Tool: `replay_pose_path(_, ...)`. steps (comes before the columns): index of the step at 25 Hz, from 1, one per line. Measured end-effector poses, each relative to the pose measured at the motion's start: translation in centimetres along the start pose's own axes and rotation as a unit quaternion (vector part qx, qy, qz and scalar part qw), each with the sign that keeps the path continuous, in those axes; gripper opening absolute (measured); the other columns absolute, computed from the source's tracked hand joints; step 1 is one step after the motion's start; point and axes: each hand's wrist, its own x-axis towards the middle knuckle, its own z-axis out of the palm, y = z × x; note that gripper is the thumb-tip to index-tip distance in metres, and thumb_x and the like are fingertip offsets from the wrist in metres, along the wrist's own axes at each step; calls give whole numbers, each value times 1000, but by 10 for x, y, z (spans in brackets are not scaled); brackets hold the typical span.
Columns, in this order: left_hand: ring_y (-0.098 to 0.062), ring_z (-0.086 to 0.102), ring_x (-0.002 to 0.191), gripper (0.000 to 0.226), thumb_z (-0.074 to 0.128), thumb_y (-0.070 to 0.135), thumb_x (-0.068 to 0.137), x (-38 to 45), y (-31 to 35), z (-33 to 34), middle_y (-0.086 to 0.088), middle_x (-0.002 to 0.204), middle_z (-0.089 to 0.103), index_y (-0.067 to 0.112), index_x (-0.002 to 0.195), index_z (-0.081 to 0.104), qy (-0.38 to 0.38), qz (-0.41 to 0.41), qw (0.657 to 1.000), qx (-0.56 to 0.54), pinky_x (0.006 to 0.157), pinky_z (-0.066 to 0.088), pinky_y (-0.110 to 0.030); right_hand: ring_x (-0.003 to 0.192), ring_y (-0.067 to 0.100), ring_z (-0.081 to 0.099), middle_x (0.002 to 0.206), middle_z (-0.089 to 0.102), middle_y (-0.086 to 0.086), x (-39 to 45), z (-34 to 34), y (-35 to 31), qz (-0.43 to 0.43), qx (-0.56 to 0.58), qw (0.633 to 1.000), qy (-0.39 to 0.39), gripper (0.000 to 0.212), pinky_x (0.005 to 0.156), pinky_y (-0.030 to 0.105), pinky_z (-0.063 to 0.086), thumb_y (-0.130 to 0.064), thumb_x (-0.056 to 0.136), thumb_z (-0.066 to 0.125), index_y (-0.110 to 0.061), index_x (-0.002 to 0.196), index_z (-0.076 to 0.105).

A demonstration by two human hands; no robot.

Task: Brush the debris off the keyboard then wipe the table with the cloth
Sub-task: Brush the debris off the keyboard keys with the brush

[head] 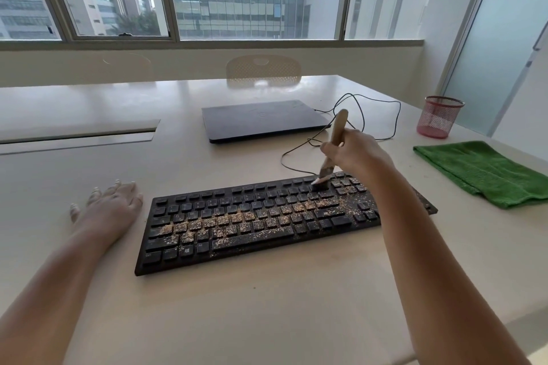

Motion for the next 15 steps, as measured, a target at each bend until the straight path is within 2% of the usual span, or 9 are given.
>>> replay_pose_path(4, -25, 10, 146, 53, 26, 45, 99, 1, -1, 0, 5, 158, 12, 28, 149, 22, 1, -2, 1000, 1, 115, 7, -52, 67, 14, 54, 73, 56, -6, -1, -6, 4, 38, -6, 999, 15, 38, 72, 31, 41, -41, 98, 37, -22, 74, 59)
replay_pose_path(7, -25, 9, 146, 52, 27, 44, 99, 3, -1, 1, 5, 158, 12, 28, 148, 22, 0, -1, 1000, 5, 115, 7, -53, 71, 20, 57, 79, 62, 0, 2, -5, 2, -11, 41, 996, 79, 43, 69, 32, 46, -51, 95, 38, -19, 83, 65)
replay_pose_path(10, -25, 9, 146, 52, 27, 44, 99, 2, -1, 1, 4, 158, 12, 28, 148, 23, -1, -1, 1000, 2, 115, 6, -53, 66, 15, 58, 76, 66, -2, 4, 4, 1, -46, 53, 997, 16, 43, 75, 35, 51, -57, 91, 39, -21, 86, 62)
replay_pose_path(12, -25, 9, 146, 52, 27, 44, 99, 1, -1, 1, 4, 158, 13, 28, 148, 23, 0, -1, 1000, 3, 115, 6, -53, 65, 15, 58, 74, 64, -2, 4, 5, 5, -14, 45, 999, -14, 44, 79, 38, 52, -53, 94, 38, -20, 79, 62)
replay_pose_path(15, -25, 10, 146, 51, 27, 44, 99, 1, 0, 1, 4, 158, 13, 28, 148, 24, 1, 0, 1000, 2, 115, 7, -53, 62, 15, 53, 74, 59, -1, 2, -3, 7, 52, 23, 998, 39, 47, 69, 31, 45, -47, 98, 33, -19, 73, 63)
